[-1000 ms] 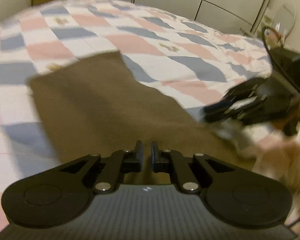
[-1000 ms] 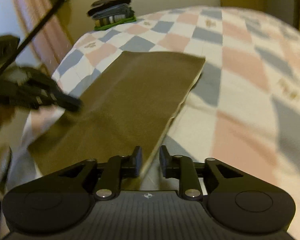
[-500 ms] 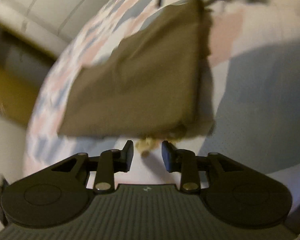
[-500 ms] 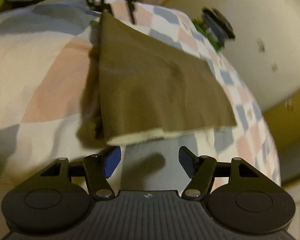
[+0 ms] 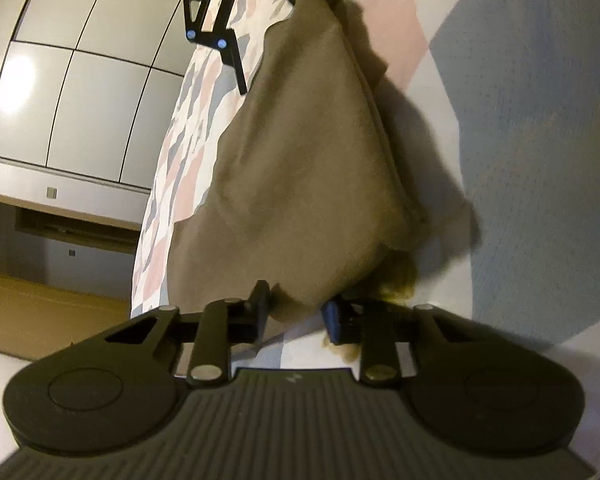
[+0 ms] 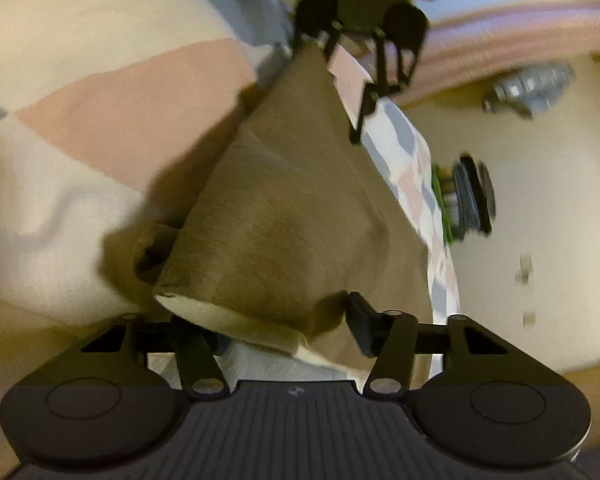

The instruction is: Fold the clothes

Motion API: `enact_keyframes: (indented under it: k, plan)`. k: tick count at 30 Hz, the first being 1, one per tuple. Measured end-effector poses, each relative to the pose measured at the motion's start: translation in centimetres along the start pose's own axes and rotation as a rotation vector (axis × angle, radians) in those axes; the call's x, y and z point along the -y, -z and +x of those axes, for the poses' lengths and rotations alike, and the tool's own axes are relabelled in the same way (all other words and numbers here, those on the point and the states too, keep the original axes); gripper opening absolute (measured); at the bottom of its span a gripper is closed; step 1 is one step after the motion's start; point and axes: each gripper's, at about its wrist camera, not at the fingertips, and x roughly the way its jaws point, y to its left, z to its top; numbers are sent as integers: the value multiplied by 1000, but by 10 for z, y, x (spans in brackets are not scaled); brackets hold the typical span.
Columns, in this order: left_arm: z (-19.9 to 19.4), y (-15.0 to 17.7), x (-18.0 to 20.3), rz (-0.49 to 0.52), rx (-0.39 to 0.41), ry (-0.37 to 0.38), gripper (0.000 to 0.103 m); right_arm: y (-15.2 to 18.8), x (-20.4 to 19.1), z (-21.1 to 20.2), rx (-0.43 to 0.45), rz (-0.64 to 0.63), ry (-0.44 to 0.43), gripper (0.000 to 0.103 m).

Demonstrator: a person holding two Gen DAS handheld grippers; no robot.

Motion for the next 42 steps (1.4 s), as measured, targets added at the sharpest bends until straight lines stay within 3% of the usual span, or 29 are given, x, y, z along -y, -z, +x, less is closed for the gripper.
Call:
enact_keyframes:
  k: [4, 7, 10, 15, 21, 23, 26, 29, 31, 33, 35, 37, 39, 42]
  plan:
    - [-1, -1, 8, 38, 20, -10, 17, 0, 1, 5, 35, -42, -9, 40]
    - [2, -2, 8, -17, 3, -18, 9, 0, 9, 12, 40, -15, -35, 35]
    - [-2, -1, 2, -69, 65, -25, 4, -4, 21, 13, 14, 49, -88, 28]
    - [-4, 12, -34, -279, 97, 127, 3, -4, 70, 9, -34, 318, -268, 23]
    - [4, 41, -97, -664, 110, 350, 3, 39, 147, 24, -68, 789, -564, 19]
    - [7, 52, -112, -759, 115, 400, 3, 57, 171, 33, -65, 941, -627, 19]
    - [26, 86, -147, -988, 109, 486, 3, 83, 208, 53, -57, 1131, -703, 19]
    - [50, 125, -172, -1253, 85, 552, 3, 114, 241, 77, -49, 1285, -695, 19]
    - [71, 147, -175, -1427, 53, 611, 3, 142, 254, 102, -52, 1448, -734, 22]
    - [92, 169, -178, -1601, 20, 668, 3, 174, 257, 129, -57, 1652, -753, 23]
    - [113, 190, -180, -1776, -16, 725, 3, 201, 247, 147, -71, 1857, -753, 32]
    - [128, 206, -175, -1972, -39, 778, 3, 219, 236, 157, -73, 1989, -740, 32]
    - [127, 214, -175, -2056, -18, 762, 5, 222, 228, 158, -56, 2034, -723, 34]
    - [123, 218, -181, -2076, 6, 710, 9, 221, 227, 154, -36, 2045, -684, 45]
